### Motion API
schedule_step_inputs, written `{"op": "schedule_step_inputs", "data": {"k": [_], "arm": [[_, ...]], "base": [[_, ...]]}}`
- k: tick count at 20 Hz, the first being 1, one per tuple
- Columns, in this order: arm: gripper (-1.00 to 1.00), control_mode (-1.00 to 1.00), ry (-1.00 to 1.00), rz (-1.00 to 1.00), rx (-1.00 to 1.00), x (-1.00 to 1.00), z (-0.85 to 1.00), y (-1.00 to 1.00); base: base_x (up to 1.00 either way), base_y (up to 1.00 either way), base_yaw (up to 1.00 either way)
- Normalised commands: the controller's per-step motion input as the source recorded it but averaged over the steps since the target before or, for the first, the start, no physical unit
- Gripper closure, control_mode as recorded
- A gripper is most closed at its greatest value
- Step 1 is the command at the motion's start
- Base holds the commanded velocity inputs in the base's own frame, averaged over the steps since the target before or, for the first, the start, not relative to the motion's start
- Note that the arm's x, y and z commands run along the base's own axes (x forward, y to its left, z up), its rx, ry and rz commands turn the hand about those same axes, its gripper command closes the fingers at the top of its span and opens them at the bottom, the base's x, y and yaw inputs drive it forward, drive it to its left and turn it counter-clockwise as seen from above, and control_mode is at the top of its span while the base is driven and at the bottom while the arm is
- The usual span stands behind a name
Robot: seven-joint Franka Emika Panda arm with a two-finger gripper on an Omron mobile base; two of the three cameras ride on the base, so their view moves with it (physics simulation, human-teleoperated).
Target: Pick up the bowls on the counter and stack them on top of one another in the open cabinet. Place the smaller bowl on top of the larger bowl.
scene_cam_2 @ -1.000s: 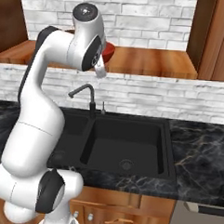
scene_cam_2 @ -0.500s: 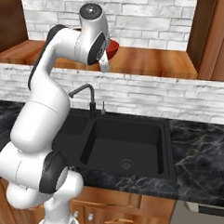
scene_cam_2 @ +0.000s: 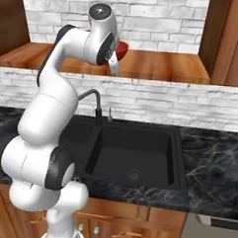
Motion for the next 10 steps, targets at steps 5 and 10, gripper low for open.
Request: {"op": "schedule_step_inputs", "data": {"k": [5, 10], "arm": [[1.0, -1.0, -0.01, 0.0, -0.02, 0.3, -0.09, 0.0], [1.0, -1.0, -0.01, 0.0, -0.02, 0.28, -0.14, 0.0]], "base": [[0.0, 0.0, 0.0], [0.0, 0.0, 0.0]]}}
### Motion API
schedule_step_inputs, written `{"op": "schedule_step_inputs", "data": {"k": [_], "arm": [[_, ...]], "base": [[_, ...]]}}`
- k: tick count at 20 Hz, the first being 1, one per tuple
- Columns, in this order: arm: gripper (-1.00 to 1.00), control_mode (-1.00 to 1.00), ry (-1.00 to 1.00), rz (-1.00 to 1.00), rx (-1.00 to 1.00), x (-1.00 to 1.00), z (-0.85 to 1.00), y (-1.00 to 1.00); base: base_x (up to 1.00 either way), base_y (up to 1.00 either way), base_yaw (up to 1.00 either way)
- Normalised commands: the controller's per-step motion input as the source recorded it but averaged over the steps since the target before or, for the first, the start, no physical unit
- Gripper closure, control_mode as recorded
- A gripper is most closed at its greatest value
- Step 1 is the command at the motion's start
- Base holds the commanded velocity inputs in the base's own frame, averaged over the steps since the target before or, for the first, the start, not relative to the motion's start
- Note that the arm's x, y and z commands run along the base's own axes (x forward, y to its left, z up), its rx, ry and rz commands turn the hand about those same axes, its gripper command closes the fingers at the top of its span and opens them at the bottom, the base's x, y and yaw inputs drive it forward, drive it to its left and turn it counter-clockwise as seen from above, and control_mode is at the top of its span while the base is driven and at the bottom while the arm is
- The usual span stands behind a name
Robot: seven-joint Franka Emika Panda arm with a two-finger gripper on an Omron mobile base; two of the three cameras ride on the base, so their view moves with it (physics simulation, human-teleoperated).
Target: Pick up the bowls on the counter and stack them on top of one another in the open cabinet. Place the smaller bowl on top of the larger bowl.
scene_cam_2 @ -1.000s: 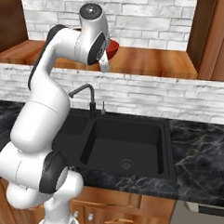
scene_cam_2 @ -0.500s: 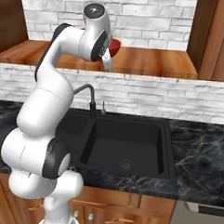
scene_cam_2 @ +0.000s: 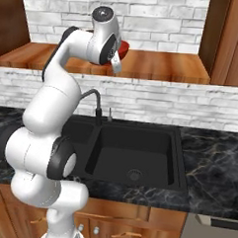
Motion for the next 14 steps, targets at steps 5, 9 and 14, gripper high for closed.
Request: {"op": "schedule_step_inputs", "data": {"k": [5, 9, 14], "arm": [[1.0, -1.0, -0.01, 0.0, -0.01, 0.33, -0.08, 0.0], [1.0, -1.0, 0.0, 0.0, -0.01, 0.27, -0.01, 0.0], [1.0, -1.0, 0.0, 0.0, -0.01, 0.12, 0.0, 0.01]], "base": [[0.0, 0.0, 0.0], [0.0, 0.0, 0.0], [0.0, 0.0, 0.0]]}}
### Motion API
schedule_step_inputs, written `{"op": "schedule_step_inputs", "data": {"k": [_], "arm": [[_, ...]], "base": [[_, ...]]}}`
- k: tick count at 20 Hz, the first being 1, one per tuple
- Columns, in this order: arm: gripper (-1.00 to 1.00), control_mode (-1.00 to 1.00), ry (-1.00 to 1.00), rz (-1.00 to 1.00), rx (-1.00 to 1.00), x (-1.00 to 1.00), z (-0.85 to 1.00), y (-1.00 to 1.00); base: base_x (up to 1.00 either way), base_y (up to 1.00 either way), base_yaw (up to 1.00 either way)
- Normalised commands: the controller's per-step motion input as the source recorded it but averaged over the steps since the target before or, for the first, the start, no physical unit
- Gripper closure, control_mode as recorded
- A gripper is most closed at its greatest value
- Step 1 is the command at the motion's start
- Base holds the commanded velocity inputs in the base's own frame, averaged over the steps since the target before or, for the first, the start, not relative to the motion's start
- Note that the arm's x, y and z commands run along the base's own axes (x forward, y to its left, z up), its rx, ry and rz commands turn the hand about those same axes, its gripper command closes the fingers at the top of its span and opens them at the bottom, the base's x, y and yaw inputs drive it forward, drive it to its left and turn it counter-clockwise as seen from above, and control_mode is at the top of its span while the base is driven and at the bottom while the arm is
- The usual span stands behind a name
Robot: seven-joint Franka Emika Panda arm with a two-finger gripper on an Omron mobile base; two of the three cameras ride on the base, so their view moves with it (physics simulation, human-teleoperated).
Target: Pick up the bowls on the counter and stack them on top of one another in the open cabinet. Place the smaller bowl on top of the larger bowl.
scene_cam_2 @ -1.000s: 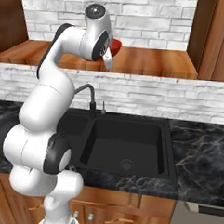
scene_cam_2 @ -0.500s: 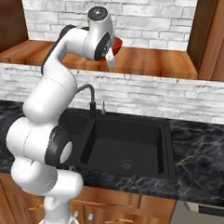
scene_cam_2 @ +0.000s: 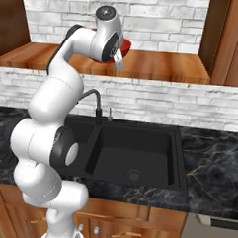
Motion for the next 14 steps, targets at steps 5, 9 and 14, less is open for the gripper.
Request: {"op": "schedule_step_inputs", "data": {"k": [5, 9, 14], "arm": [[1.0, -1.0, 0.0, 0.0, -0.01, 0.13, 0.0, 0.03], [1.0, -1.0, 0.0, 0.0, -0.01, 0.17, 0.0, 0.06], [1.0, -1.0, 0.0, 0.0, -0.01, 0.19, 0.0, 0.07]], "base": [[0.0, 0.0, 0.0], [0.0, 0.0, 0.0], [0.0, 0.0, 0.0]]}}
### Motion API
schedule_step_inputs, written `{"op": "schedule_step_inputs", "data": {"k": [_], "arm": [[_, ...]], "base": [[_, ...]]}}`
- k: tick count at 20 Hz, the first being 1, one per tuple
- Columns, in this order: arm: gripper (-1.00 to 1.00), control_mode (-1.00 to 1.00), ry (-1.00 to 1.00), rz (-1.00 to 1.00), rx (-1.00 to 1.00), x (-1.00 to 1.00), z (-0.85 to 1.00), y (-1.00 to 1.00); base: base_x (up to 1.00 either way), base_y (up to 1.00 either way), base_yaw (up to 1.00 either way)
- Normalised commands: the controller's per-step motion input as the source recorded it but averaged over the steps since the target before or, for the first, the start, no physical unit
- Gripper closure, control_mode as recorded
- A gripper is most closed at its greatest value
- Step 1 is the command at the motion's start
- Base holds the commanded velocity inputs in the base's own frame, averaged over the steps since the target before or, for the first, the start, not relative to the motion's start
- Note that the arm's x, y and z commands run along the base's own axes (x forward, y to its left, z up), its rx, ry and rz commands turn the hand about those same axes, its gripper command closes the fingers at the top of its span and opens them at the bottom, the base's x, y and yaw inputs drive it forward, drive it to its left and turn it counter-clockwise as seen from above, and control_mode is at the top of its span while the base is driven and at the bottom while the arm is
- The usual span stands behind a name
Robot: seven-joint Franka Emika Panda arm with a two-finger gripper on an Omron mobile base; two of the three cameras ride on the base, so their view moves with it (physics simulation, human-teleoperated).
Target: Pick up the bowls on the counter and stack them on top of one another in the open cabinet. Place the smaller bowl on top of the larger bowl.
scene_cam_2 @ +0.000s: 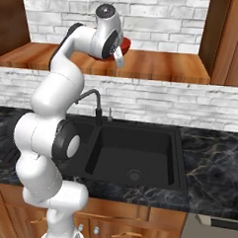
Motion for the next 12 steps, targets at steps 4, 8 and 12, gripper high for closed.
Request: {"op": "schedule_step_inputs", "data": {"k": [4, 8, 12], "arm": [[-1.0, -1.0, 0.0, 0.0, -0.01, 0.11, 0.0, 0.02], [-1.0, -1.0, 0.0, 0.0, -0.01, 0.01, 0.0, 0.0], [-1.0, -1.0, 0.0, 0.0, 0.0, 0.0, 0.0, 0.0]], "base": [[0.0, 0.0, 0.0], [0.0, 0.0, 0.0], [0.0, 0.0, 0.0]]}}
